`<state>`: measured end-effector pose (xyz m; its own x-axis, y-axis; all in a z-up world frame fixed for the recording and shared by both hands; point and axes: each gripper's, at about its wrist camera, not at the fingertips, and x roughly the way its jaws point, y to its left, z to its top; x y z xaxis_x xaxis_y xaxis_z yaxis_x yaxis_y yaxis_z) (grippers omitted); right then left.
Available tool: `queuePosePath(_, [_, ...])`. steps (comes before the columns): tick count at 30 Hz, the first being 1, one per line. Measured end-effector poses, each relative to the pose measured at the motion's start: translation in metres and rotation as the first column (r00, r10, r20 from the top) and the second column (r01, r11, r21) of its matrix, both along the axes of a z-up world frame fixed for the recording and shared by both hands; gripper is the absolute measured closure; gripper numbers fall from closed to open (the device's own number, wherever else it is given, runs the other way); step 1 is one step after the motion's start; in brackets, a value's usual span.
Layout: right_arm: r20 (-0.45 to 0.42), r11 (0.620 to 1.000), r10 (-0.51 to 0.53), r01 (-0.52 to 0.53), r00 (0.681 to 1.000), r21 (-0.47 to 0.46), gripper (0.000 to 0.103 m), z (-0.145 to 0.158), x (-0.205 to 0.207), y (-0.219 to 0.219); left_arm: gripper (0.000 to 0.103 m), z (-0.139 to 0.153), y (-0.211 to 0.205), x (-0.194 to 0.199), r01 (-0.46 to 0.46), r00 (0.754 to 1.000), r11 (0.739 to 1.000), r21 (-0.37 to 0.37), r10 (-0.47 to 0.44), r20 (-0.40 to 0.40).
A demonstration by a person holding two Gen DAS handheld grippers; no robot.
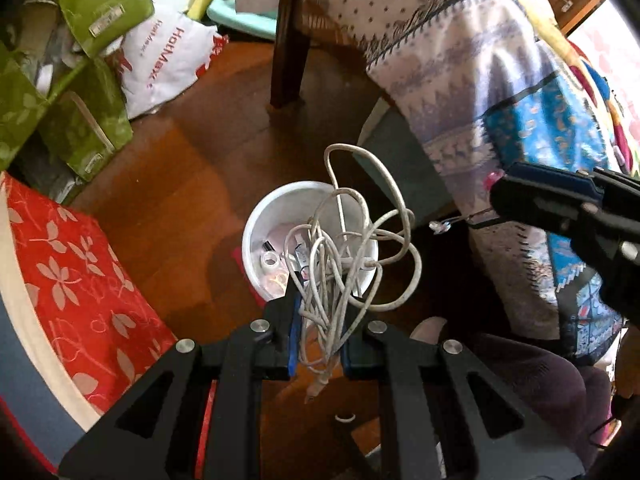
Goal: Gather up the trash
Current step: 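Open the left tool to drop the cable while the right tool drops the pink clip, then move both open tools back over the bed toward the purple spray bottle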
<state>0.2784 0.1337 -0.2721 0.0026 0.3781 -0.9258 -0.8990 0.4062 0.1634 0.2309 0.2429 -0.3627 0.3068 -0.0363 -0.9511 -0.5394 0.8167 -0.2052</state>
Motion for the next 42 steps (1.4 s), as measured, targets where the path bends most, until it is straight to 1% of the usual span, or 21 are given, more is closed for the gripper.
queuePosePath(3, [0.004,1.0,0.011,-0.011,1.0,-0.024,0.079,-0.01,0.001,0.007,0.089,-0.014,0.003,0.009,-0.007,1.0,1.0,-0.024,0.007,-0.012])
queuePosePath(7, [-0.003,0.999,0.014,-0.014,1.0,-0.034,0.079,-0.015,0.006,0.011,0.088,-0.028,0.005,0.018,-0.027,0.999,1.0,-0.015,0.026,-0.029])
queuePosePath(8, [-0.005,0.999,0.013,-0.013,1.0,-0.035,0.079,-0.016,0.008,0.012,0.08,-0.031,0.007,0.019,-0.036,0.999,0.999,-0.028,0.035,-0.03])
queuePosePath(10, [-0.009,0.999,0.006,-0.007,1.0,-0.036,0.079,-0.017,0.012,0.011,0.068,-0.035,0.011,0.021,-0.057,0.998,0.997,-0.052,0.056,-0.037])
queuePosePath(13, [-0.02,0.999,0.006,-0.007,1.0,-0.035,0.079,-0.018,0.016,0.014,0.067,-0.037,0.014,0.022,-0.075,0.997,0.994,-0.083,0.073,-0.029])
queuePosePath(17, [-0.046,1.0,0.004,-0.005,0.999,-0.023,0.078,-0.018,0.017,0.015,0.066,-0.033,0.017,0.019,-0.081,0.996,0.995,-0.061,0.079,-0.031])
queuePosePath(20, [-0.081,1.0,-0.002,0.001,0.997,-0.014,0.078,-0.018,0.019,0.017,0.064,-0.03,0.02,0.014,-0.086,0.996,0.994,-0.065,0.085,-0.028])
queuePosePath(23, [-0.106,0.999,-0.028,0.024,0.994,-0.033,0.076,-0.023,0.021,0.02,0.064,-0.023,0.021,0.008,-0.087,0.996,0.995,-0.049,0.086,-0.024])
queuePosePath(24, [-0.102,0.999,-0.033,0.029,0.994,-0.04,0.071,-0.023,0.021,0.019,0.064,-0.021,0.021,0.007,-0.087,0.996,0.995,-0.045,0.086,-0.023])
queuePosePath(25, [-0.096,0.999,-0.038,0.034,0.995,-0.041,0.069,-0.024,0.021,0.019,0.064,-0.018,0.021,0.005,-0.088,0.996,0.995,-0.04,0.087,-0.019])
queuePosePath(31, [-0.101,0.998,-0.044,0.041,0.994,-0.038,0.069,-0.017,0.019,0.013,0.064,0.0,0.015,-0.003,-0.071,0.997,0.997,0.003,0.071,0.005])
queuePosePath(35, [-0.06,0.999,-0.028,0.027,0.998,-0.023,0.069,-0.002,0.016,0.003,0.064,0.016,0.011,-0.006,-0.066,0.998,0.997,0.026,0.065,0.023])
queuePosePath(38, [-0.049,1.0,-0.027,0.027,0.998,-0.001,0.069,0.011,0.012,-0.005,0.064,0.032,0.006,-0.009,-0.061,0.997,0.997,0.052,0.059,0.046])
queuePosePath(42, [-0.022,0.999,-0.03,0.031,0.999,0.036,0.069,0.032,0.007,-0.017,0.064,0.061,-0.001,-0.014,-0.061,0.994,0.995,0.078,0.053,0.09])
